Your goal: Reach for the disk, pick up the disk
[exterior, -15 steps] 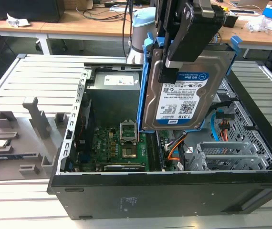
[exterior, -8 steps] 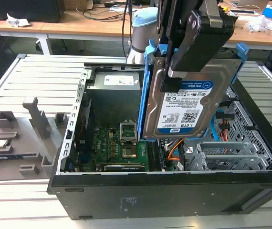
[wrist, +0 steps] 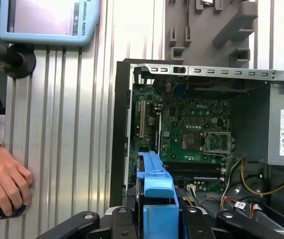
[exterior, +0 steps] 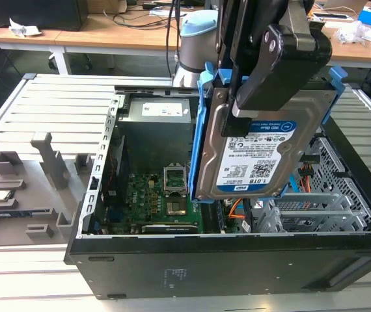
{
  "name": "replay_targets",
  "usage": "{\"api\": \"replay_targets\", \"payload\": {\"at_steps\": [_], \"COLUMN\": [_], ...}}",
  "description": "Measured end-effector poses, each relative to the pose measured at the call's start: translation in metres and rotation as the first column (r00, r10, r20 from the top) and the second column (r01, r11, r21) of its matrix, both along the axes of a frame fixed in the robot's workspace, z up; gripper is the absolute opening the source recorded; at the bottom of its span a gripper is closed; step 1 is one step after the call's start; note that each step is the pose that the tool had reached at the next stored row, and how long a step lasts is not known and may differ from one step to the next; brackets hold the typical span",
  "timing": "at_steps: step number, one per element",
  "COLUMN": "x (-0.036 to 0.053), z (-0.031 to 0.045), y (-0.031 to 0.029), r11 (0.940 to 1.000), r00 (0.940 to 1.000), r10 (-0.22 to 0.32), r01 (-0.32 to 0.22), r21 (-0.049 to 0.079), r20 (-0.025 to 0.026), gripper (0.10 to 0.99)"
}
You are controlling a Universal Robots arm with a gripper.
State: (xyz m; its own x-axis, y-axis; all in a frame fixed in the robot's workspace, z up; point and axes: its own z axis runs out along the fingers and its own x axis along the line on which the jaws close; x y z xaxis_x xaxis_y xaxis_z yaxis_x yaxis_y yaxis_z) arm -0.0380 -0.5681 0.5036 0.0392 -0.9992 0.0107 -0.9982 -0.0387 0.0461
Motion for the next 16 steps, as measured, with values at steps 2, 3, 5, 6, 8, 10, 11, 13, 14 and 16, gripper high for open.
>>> {"api": "replay_targets", "payload": {"at_steps": [2,3,5,6,8,10,11,13,14,16], "x": [0.0008,0.0017,0.0040,0.0055,0.0125,0.0220,0.0286,0.0419,0.0463,0.0579], "z": [0.0000,-0.0001,-0.0004,-0.0006,-0.0011,-0.0013,-0.0014,-0.0015,-0.0015,-0.0015], "y": [-0.0008,-0.0015,-0.0024,-0.0024,-0.0025,-0.0025,-0.0025,-0.0024,-0.0024,-0.0025], "r11": [1.0000,0.9996,0.9993,0.9993,0.9993,0.9993,0.9993,0.9993,0.9993,0.9993], "r00": [1.0000,1.0000,1.0000,1.0000,1.0000,1.0000,1.0000,1.0000,1.0000,1.0000], "r10": [0.000,-0.001,-0.003,-0.003,-0.004,-0.004,-0.004,-0.005,-0.005,-0.005], "r01": [0.000,0.001,0.003,0.003,0.004,0.004,0.005,0.005,0.005,0.005], "r21": [0.004,0.027,0.037,0.037,0.037,0.037,0.037,0.037,0.037,0.037], "r20": [-0.0001,0.0000,-0.0002,-0.0004,-0.0014,-0.0026,-0.0033,-0.0047,-0.0051,-0.0065], "gripper": [0.369,0.369,0.369,0.369,0.369,0.369,0.369,0.369,0.369,0.369]}}
